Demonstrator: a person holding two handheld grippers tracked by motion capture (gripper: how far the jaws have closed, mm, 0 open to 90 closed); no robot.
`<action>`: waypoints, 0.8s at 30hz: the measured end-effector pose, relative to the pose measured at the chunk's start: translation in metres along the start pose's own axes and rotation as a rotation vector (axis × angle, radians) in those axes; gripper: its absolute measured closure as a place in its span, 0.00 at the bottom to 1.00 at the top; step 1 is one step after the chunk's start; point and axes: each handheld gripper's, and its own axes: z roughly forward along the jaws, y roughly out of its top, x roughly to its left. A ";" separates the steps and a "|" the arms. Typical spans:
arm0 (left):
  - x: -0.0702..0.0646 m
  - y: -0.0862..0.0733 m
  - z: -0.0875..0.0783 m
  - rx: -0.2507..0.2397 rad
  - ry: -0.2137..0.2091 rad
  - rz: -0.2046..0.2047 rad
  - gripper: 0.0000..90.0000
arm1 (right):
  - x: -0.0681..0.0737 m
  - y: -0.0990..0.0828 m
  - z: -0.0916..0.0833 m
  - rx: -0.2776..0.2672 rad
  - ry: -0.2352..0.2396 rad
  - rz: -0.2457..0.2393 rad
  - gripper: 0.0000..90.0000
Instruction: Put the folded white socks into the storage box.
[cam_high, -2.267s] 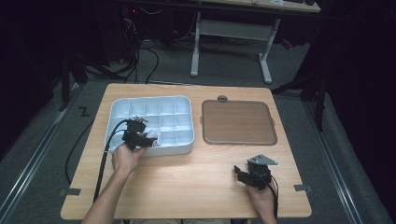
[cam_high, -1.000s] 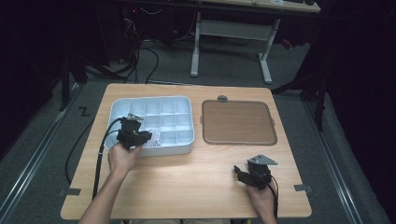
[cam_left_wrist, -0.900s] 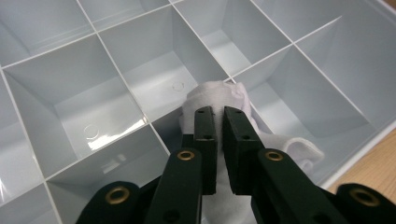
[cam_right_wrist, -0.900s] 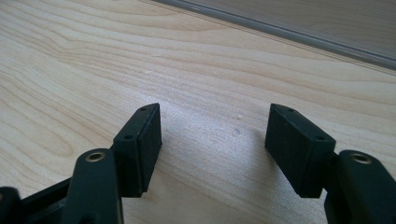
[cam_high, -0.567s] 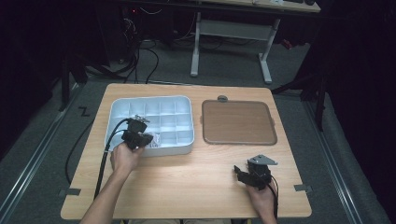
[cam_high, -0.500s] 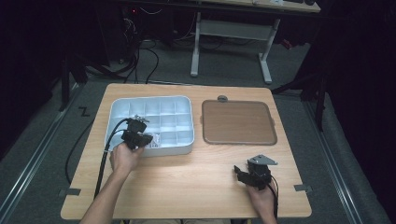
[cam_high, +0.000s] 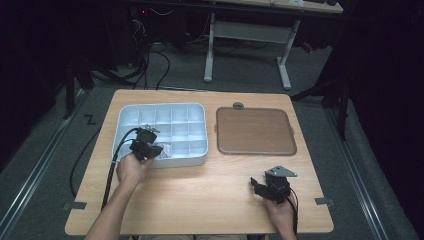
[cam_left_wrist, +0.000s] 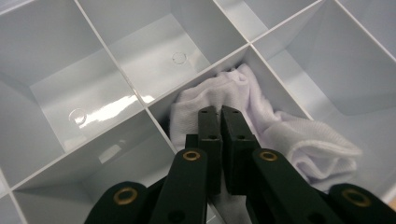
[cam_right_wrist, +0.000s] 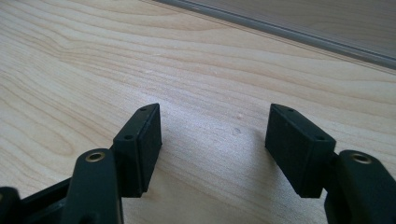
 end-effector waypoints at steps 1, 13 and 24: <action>0.000 0.000 0.000 0.000 -0.001 0.001 0.97 | 0.000 0.000 0.000 0.000 0.000 0.001 0.41; 0.005 0.003 -0.002 -0.001 -0.027 -0.017 0.95 | 0.000 0.000 0.000 0.000 0.000 0.001 0.41; 0.003 0.007 -0.007 -0.021 -0.043 -0.044 0.83 | 0.000 0.000 0.000 0.000 0.000 0.000 0.41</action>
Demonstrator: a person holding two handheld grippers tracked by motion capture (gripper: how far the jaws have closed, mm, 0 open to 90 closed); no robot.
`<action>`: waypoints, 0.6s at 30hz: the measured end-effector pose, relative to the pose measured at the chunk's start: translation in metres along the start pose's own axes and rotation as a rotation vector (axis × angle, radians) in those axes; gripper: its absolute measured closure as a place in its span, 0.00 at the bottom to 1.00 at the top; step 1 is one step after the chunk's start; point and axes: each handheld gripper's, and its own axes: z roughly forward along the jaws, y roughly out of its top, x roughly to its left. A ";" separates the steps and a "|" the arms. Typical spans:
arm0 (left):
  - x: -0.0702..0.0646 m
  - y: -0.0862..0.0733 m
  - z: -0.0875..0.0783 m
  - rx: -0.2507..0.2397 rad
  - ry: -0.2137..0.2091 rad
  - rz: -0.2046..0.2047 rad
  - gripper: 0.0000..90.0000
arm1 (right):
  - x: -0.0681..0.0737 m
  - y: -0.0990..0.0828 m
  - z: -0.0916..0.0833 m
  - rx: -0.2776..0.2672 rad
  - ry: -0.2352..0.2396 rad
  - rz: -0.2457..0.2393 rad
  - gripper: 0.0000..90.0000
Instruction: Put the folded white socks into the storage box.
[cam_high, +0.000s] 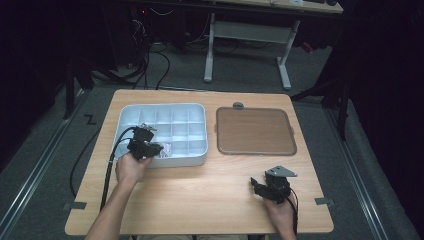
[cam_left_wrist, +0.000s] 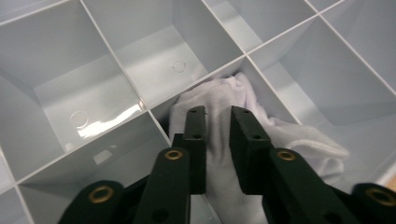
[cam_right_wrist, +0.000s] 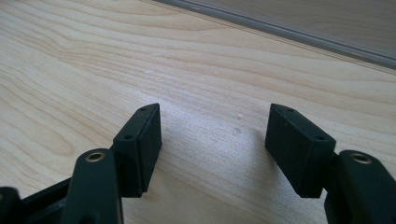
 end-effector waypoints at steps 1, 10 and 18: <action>-0.001 0.000 -0.001 -0.006 -0.002 -0.001 0.81 | 0.000 0.000 0.000 0.000 0.000 0.000 0.41; 0.001 0.009 -0.014 -0.077 -0.016 -0.041 0.65 | 0.000 0.000 0.000 0.000 -0.001 -0.001 0.41; 0.003 0.015 -0.032 -0.133 -0.058 -0.089 0.59 | 0.000 0.000 0.000 0.000 -0.001 -0.001 0.41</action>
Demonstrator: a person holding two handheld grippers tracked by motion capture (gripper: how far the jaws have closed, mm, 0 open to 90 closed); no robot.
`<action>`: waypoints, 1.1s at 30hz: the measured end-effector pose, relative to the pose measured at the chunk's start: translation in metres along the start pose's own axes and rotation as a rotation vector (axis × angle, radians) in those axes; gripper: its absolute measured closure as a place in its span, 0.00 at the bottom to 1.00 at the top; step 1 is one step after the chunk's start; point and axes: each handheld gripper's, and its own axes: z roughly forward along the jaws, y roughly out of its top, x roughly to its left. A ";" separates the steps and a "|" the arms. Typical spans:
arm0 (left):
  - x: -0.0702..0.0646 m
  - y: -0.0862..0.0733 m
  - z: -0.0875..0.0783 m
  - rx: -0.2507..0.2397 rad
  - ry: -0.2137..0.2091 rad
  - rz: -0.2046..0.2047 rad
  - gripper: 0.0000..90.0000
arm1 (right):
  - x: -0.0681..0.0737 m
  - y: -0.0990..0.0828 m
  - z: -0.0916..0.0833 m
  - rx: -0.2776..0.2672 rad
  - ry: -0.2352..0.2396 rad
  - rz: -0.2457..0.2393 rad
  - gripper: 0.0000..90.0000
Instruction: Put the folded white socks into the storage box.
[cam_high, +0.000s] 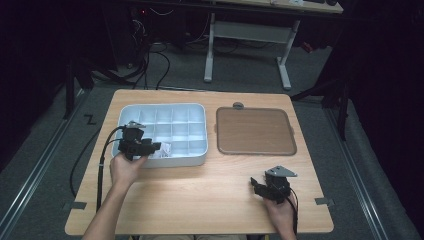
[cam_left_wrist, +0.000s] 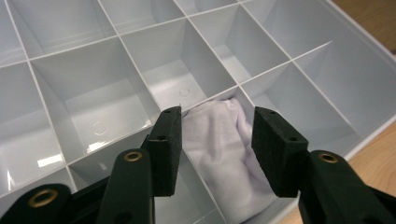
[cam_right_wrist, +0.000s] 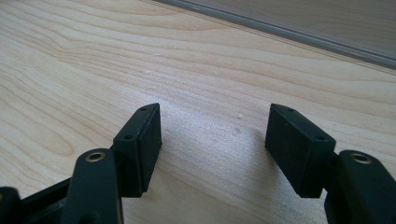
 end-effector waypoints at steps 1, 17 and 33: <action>0.000 0.000 0.000 0.000 0.000 0.000 0.59 | 0.000 0.000 0.000 0.000 0.000 0.000 0.41; -0.005 0.005 -0.021 -0.041 -0.033 -0.008 0.57 | 0.000 0.000 0.000 0.000 0.001 0.001 0.41; 0.000 -0.001 -0.042 -0.071 -0.047 -0.018 0.56 | 0.000 0.000 0.000 0.000 0.000 0.000 0.41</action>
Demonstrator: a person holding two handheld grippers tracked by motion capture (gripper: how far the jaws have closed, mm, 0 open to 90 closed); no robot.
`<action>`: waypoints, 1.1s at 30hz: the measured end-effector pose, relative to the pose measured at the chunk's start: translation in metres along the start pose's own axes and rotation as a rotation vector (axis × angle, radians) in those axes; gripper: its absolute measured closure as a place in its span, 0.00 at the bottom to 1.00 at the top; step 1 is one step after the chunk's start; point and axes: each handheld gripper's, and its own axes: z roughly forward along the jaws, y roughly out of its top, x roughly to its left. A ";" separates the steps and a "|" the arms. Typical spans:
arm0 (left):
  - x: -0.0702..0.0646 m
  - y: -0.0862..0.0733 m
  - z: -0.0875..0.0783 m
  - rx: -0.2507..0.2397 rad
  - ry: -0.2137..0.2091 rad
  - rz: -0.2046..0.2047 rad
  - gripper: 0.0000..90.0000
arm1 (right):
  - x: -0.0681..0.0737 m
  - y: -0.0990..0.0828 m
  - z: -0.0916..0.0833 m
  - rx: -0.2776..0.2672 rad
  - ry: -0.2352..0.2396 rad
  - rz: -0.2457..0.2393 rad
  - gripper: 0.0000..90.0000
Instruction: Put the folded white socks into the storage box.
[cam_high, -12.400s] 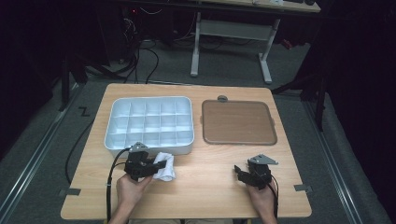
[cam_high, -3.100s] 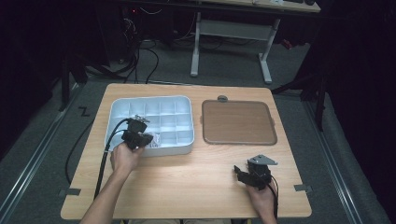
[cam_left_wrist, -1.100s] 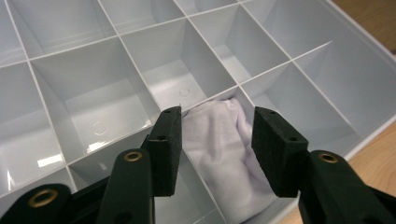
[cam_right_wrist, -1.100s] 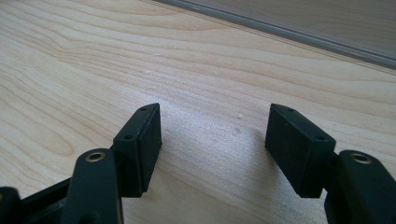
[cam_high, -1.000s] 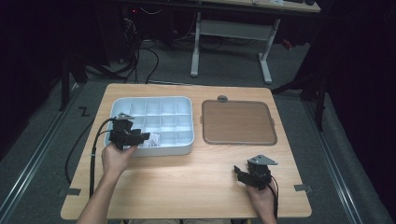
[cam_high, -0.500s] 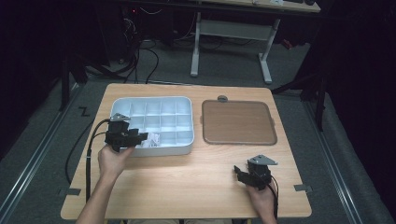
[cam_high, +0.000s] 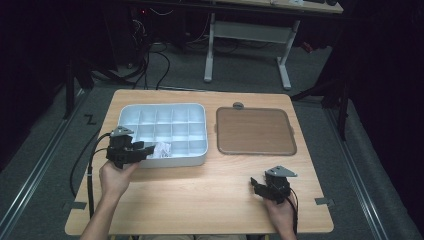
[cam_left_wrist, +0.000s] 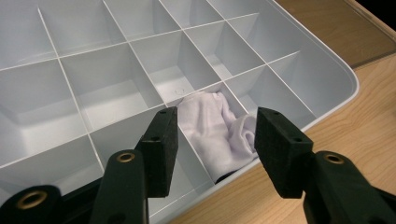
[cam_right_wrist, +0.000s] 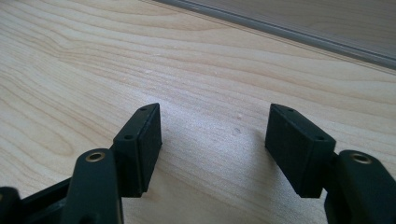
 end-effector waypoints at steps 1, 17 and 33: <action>0.000 0.000 0.000 0.000 0.000 0.000 0.56 | 0.000 0.000 0.000 0.000 0.000 0.000 0.41; 0.006 -0.007 -0.024 -0.026 -0.023 -0.031 0.54 | 0.000 0.000 0.000 0.000 -0.001 0.000 0.41; 0.013 -0.015 -0.039 -0.038 -0.030 -0.058 0.53 | 0.000 0.000 0.000 0.000 -0.002 -0.001 0.41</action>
